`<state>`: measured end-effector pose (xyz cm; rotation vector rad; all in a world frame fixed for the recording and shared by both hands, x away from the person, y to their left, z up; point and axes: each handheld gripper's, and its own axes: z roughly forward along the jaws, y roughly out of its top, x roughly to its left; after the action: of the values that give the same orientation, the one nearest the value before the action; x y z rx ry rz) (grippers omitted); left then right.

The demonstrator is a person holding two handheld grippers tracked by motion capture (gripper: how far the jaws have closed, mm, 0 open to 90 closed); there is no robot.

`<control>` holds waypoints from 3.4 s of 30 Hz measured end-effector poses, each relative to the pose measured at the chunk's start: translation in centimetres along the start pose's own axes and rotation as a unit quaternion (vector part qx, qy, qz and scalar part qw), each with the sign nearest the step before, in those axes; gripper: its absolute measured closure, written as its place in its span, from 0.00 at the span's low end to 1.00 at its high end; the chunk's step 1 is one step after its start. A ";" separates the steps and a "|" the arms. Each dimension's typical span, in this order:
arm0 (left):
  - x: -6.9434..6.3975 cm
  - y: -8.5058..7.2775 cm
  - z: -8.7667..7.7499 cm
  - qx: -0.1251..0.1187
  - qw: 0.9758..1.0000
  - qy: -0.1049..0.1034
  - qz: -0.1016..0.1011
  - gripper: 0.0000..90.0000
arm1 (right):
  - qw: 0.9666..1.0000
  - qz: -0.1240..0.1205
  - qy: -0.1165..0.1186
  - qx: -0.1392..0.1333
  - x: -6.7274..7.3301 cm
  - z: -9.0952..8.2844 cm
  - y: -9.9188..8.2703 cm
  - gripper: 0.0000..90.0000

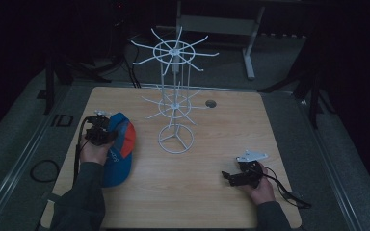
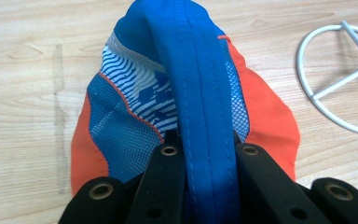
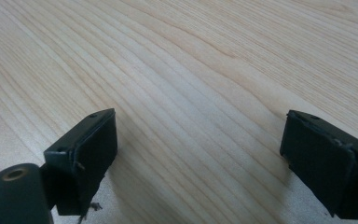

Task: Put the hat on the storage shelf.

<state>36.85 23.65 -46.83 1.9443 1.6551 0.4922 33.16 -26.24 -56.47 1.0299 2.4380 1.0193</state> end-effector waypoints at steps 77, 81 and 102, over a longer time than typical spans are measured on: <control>3.2 2.5 -9.3 -0.146 0.988 -0.051 0.016 0.97 | 1.000 0.000 0.000 -0.001 0.0 0.0 0.0 0.12; 3.3 2.6 -9.7 -0.154 0.987 -0.052 0.016 0.97 | 1.000 0.000 0.000 -0.001 0.0 0.0 0.0 0.12; 3.2 4.0 -11.5 -0.177 0.983 -0.048 0.033 0.97 | 1.000 0.000 0.000 -0.001 0.0 0.0 0.0 0.12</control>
<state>33.79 28.23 -35.51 1.7331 1.3426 0.6594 33.16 -26.24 -56.47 1.0304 2.4368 1.0211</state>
